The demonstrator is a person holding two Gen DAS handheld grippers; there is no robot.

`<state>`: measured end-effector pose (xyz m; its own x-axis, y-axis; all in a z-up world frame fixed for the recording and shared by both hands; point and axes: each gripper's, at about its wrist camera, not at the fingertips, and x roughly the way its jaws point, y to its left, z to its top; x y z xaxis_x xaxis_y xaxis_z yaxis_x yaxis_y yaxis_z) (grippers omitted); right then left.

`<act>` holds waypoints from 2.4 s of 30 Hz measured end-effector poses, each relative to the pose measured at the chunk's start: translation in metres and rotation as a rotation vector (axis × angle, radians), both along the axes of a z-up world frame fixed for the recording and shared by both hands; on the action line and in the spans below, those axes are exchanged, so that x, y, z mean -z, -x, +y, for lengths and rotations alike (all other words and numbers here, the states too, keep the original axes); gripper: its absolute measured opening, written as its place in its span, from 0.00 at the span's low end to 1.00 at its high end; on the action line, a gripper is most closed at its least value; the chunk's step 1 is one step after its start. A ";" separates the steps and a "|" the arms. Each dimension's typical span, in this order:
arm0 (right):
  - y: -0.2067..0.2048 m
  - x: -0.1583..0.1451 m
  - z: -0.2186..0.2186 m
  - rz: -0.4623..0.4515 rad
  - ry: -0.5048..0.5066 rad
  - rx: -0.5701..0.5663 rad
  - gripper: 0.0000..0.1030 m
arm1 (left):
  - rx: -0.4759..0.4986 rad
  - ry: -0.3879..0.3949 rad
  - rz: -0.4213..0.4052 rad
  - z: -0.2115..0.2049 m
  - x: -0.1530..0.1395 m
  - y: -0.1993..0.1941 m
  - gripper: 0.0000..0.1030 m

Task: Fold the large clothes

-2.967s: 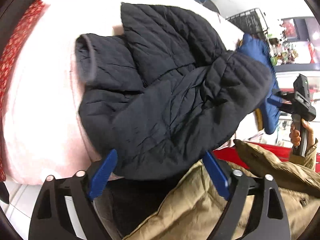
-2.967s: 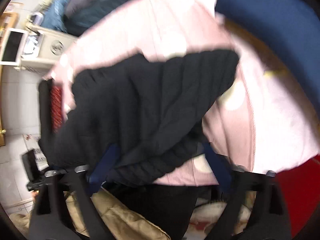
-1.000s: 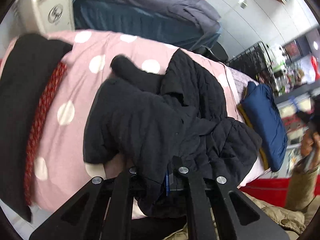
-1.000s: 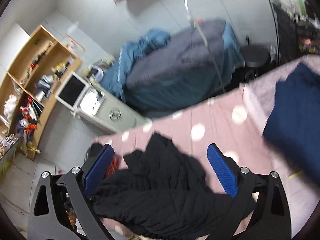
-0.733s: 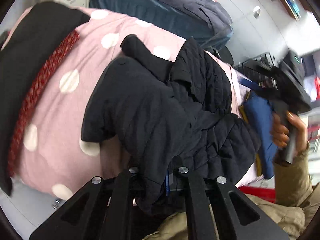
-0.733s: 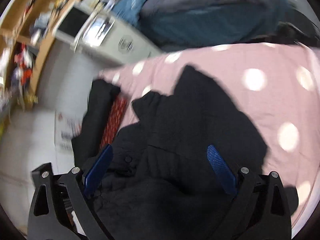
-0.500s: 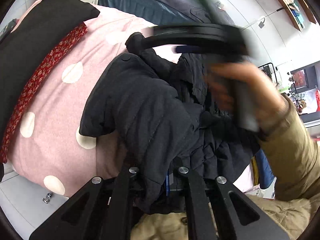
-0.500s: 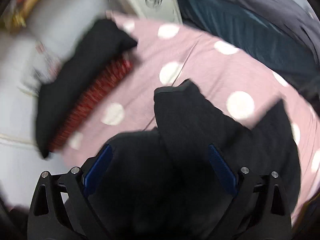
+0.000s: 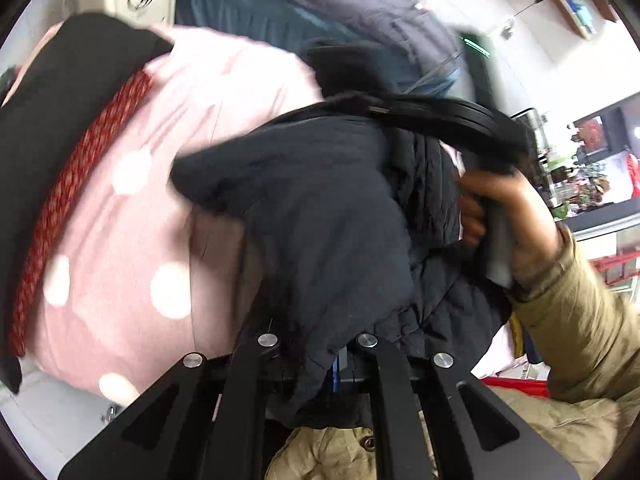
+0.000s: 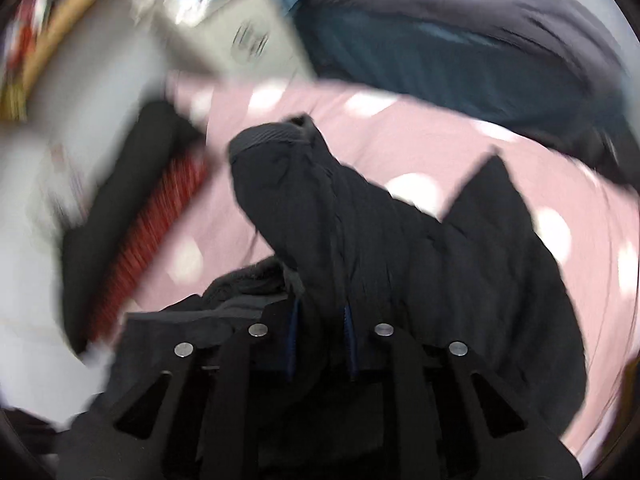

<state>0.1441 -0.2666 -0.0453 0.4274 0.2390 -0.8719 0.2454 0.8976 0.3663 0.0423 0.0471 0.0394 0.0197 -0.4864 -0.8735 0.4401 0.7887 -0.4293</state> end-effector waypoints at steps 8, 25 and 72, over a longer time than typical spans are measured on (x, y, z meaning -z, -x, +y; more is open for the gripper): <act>0.177 -0.153 -0.117 -0.363 -0.091 0.339 0.17 | 0.203 0.182 -0.161 -0.047 -0.097 -0.002 0.07; 0.458 -0.367 -0.176 -0.986 0.139 0.685 0.04 | 0.220 0.174 -0.404 -0.058 -0.200 -0.062 0.07; 0.318 0.096 -0.166 0.230 -0.326 0.661 0.88 | -0.169 -0.126 -0.045 0.093 0.097 -0.089 0.94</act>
